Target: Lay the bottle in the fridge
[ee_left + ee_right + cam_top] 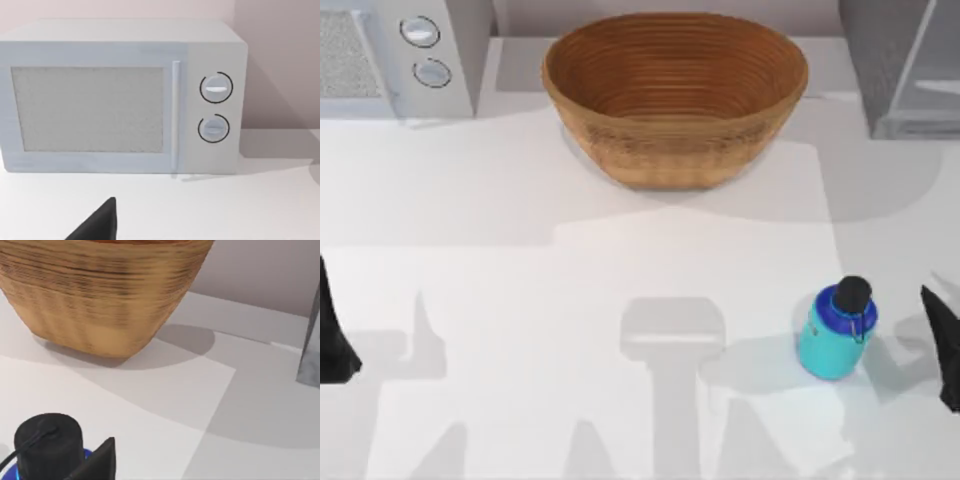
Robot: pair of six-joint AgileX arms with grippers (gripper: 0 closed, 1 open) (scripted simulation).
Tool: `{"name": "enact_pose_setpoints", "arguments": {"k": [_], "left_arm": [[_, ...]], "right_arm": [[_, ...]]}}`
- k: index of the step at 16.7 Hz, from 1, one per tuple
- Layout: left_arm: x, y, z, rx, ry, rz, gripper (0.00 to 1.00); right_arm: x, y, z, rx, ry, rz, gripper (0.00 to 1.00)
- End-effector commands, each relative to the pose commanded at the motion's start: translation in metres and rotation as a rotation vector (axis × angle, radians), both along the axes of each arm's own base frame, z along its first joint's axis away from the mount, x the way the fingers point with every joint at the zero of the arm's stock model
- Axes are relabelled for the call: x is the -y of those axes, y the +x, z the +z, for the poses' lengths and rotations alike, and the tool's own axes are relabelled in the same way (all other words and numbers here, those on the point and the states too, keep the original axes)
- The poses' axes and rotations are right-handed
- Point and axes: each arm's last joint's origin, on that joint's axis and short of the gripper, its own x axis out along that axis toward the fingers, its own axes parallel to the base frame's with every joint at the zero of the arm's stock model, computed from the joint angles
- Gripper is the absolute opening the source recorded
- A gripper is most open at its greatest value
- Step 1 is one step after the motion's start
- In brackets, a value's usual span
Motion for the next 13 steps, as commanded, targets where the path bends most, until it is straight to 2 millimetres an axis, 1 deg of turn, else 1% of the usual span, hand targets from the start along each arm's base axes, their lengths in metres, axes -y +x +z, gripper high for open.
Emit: {"name": "enact_pose_setpoints", "arguments": {"k": [3, 7, 10, 13], "left_arm": [[0.000, 0.000, 0.000, 0.000, 0.000, 0.000, 1.00], [0.000, 0.000, 0.000, 0.000, 0.000, 0.000, 1.00], [0.000, 0.000, 0.000, 0.000, 0.000, 0.000, 1.00], [0.000, 0.000, 0.000, 0.000, 0.000, 0.000, 1.00]], "right_arm": [[-0.006, 0.006, -0.019, -0.064, -0.017, 0.132, 1.00], [-0.012, 0.007, -0.039, -0.124, -0.026, 0.271, 1.00], [-0.015, 0.006, -0.048, -0.145, -0.028, 0.333, 1.00], [-0.015, 0.006, -0.050, -0.151, -0.028, 0.350, 1.00]]}}
